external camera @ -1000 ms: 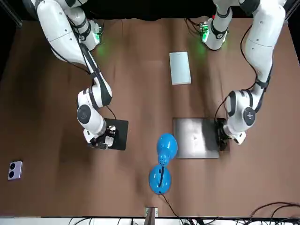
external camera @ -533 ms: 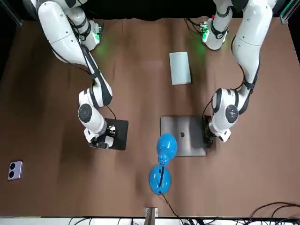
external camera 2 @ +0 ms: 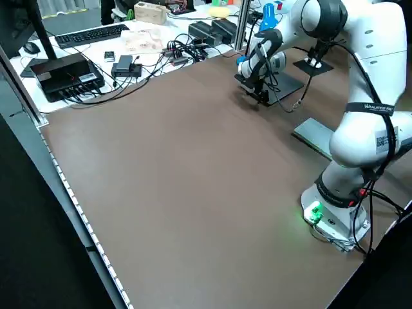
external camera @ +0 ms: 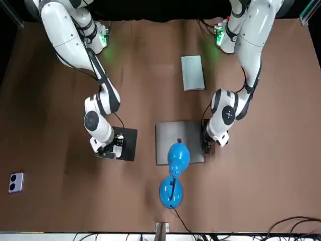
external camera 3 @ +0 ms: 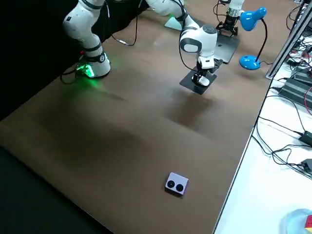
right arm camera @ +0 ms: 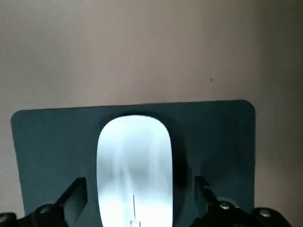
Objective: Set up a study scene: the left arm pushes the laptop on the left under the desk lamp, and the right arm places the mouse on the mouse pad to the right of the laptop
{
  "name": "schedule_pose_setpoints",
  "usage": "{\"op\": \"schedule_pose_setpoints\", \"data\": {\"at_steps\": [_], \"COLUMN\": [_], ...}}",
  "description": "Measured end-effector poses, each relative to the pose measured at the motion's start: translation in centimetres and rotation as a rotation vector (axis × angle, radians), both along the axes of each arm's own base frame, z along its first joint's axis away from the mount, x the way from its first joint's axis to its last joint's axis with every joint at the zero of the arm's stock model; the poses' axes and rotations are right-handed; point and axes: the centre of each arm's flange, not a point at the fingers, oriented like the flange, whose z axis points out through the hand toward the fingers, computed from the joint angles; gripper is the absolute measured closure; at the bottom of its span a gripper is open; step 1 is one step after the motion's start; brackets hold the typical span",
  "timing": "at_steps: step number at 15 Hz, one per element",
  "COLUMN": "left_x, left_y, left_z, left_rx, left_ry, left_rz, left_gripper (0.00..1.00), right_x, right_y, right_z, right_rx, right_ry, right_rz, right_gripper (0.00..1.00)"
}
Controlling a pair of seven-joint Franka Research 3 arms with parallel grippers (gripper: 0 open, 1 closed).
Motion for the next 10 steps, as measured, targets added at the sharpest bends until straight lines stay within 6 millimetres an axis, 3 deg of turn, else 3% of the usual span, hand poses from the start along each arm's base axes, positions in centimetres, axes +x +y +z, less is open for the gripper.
{"op": "schedule_pose_setpoints", "data": {"at_steps": [3, 5, 7, 8, 10], "left_x": [-0.5, -0.7, -0.9, -1.1, -1.1], "left_y": [-2.1, -3.3, -4.6, -5.7, -6.6], "left_z": [-0.1, -0.2, -0.3, -0.4, -0.4], "left_rx": [-0.005, -0.008, -0.012, -0.016, -0.020], "left_ry": [-0.007, -0.011, -0.017, -0.024, -0.029], "left_rz": [0.008, 0.009, -0.001, -0.016, -0.027], "left_gripper": [0.00, 0.00, 0.00, 0.00, 0.00], "right_x": [0.3, 0.7, 1.0, 1.2, 1.4], "right_y": [0.1, 0.2, -0.1, -1.0, -2.9], "right_z": [0.7, 2.8, 6.2, 10.5, 14.8], "right_rx": [0.004, 0.005, -0.001, -0.008, -0.013], "right_ry": [-0.014, -0.025, -0.024, -0.025, -0.030], "right_rz": [0.000, 0.000, -0.003, -0.014, -0.038], "right_gripper": [0.00, 0.00, 0.00, 0.00, 0.00]}}
